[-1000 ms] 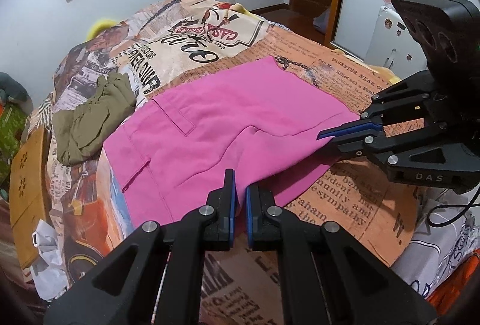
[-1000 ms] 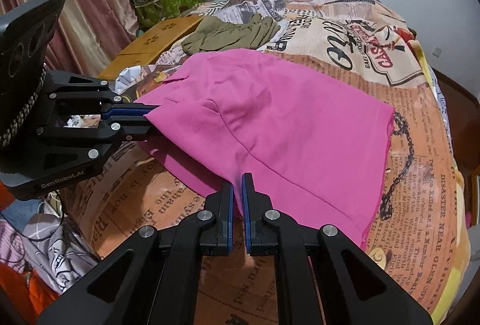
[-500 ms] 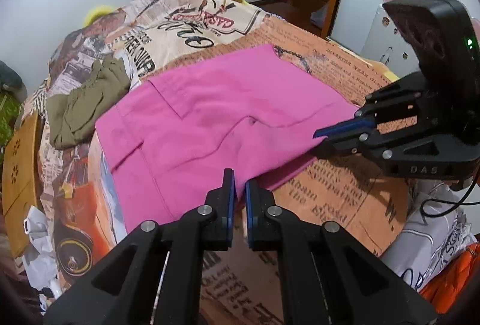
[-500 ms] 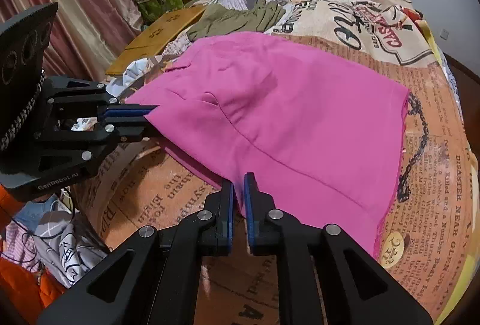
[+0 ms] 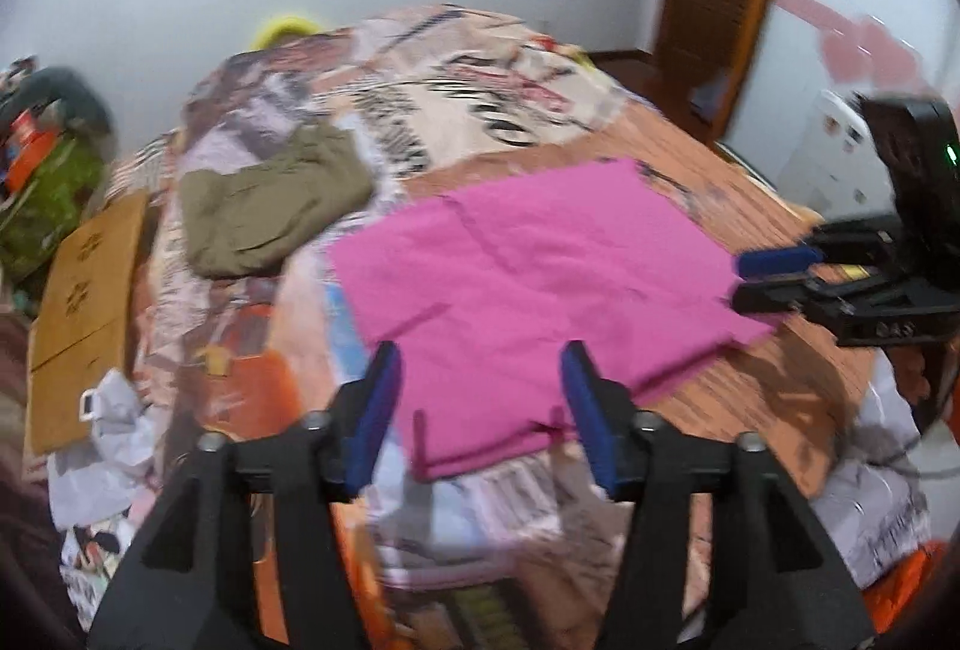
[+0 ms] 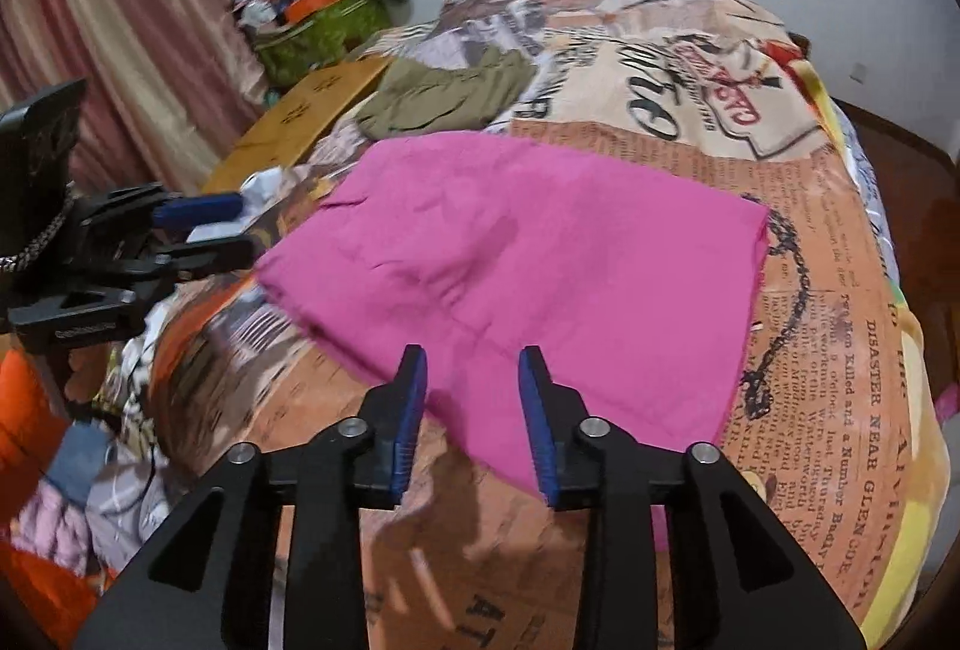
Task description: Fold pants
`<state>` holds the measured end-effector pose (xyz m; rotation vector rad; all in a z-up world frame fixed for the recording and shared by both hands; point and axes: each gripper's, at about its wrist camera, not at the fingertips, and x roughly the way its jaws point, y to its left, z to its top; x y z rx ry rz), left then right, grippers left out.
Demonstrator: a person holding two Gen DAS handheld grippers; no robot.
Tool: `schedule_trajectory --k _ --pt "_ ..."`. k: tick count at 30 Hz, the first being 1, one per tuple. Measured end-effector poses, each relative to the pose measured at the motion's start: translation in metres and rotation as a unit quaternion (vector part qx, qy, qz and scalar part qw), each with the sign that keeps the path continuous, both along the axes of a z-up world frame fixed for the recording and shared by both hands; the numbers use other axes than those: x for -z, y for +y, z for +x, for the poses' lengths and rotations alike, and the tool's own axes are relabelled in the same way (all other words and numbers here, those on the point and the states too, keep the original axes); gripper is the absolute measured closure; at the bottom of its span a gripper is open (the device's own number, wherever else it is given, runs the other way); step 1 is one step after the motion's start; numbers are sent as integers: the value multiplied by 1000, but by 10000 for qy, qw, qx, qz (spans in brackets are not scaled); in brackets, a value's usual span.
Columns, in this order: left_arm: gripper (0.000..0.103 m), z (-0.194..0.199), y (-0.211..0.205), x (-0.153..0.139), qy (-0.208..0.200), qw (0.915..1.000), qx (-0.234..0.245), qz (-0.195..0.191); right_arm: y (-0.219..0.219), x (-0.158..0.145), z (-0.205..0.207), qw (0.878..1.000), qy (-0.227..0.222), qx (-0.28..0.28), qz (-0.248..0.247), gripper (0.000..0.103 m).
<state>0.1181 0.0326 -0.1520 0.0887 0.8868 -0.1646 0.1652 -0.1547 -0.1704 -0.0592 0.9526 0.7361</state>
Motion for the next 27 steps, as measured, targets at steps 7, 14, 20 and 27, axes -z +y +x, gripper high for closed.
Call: schedule_trajectory --k 7,14,20,27 --pt "36 20 23 44 719 9968 -352 -62 6 35 18 9980 603 81 -190 70" --pt "29 17 34 65 920 9947 -444 -117 -13 39 13 9975 522 140 -459 70" --pt "29 12 40 68 902 9944 -543 -54 -38 44 12 9964 521 409 -538 71" --pt "23 10 43 70 869 9942 -628 -46 -67 54 11 9922 584 810 -752 70"
